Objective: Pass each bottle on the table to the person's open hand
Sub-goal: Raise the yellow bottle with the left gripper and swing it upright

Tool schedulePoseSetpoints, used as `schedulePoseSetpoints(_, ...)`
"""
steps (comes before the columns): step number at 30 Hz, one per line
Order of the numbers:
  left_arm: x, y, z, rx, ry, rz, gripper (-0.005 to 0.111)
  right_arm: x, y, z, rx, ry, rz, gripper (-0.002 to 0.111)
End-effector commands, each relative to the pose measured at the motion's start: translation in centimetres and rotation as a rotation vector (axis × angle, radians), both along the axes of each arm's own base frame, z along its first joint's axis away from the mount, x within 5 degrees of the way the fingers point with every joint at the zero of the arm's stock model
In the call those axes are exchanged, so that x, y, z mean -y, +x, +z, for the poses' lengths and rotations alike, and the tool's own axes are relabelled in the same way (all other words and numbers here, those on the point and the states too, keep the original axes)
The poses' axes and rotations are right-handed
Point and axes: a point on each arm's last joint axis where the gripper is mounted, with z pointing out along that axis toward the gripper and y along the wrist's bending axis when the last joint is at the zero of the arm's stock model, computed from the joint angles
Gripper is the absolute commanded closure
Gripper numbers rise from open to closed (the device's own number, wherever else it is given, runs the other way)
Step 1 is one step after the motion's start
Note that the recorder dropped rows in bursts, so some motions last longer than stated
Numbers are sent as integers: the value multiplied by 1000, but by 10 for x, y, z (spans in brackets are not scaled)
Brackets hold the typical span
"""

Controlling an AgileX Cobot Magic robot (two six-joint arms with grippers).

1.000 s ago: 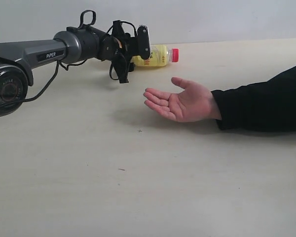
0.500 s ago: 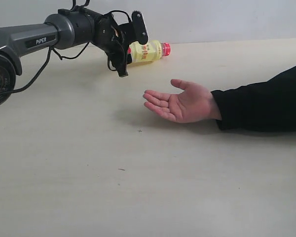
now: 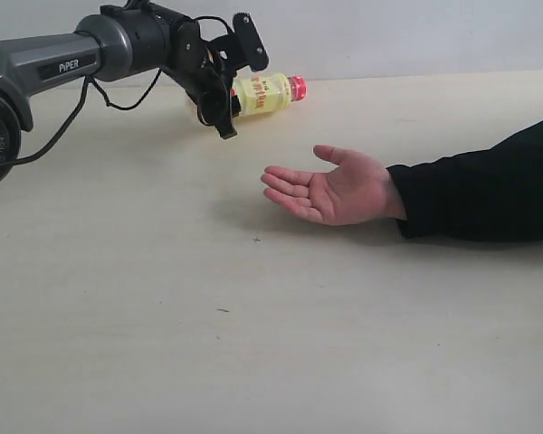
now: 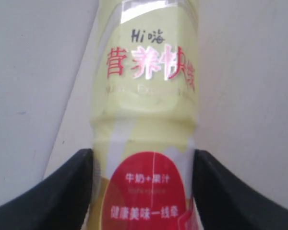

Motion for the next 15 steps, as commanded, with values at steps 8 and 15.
schedulePoseSetpoints(8,11,-19,36,-66,-20,37,107,0,1,-1,1,-1,-2,108)
schedulePoseSetpoints(15,16,-36,56,-141,-13,138,107,0,1,-1,1,-1,-2,108)
